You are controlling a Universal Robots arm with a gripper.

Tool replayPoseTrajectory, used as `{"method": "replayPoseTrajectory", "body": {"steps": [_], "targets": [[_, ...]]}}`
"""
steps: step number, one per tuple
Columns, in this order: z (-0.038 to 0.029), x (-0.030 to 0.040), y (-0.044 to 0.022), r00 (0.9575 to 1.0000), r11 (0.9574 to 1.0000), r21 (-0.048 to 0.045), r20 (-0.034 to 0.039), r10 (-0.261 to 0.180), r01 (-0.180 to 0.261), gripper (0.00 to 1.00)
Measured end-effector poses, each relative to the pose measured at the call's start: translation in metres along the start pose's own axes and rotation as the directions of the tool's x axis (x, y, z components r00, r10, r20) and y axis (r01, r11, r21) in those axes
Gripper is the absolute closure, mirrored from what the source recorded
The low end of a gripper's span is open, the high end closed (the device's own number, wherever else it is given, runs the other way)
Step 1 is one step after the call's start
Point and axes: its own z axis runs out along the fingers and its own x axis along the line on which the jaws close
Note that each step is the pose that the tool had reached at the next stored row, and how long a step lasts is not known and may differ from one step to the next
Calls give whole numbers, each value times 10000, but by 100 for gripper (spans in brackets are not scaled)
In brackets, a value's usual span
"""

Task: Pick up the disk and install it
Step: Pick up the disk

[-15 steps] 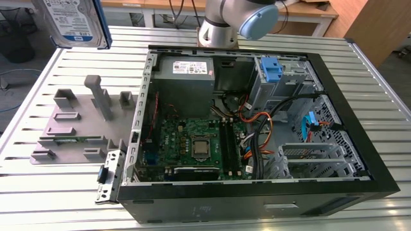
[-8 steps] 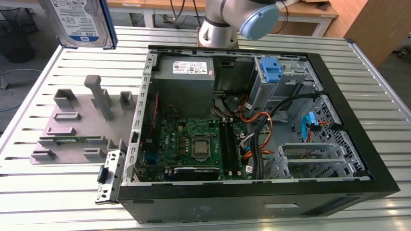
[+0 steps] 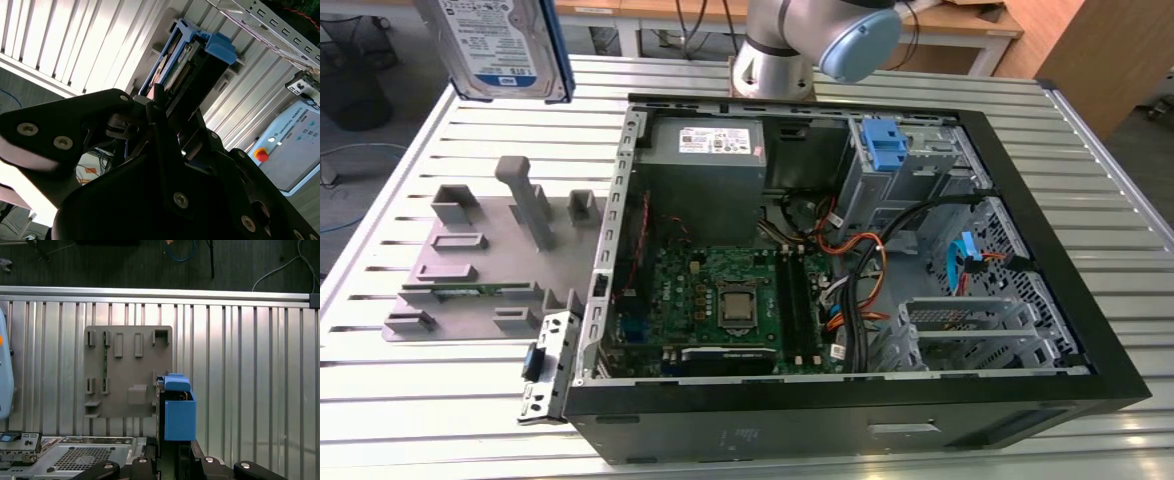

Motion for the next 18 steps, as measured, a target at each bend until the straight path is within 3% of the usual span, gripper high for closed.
{"method": "replayPoseTrajectory", "body": {"steps": [18], "targets": [[-2,0,-117,10000,10000,1,5,0,0,65]]}}
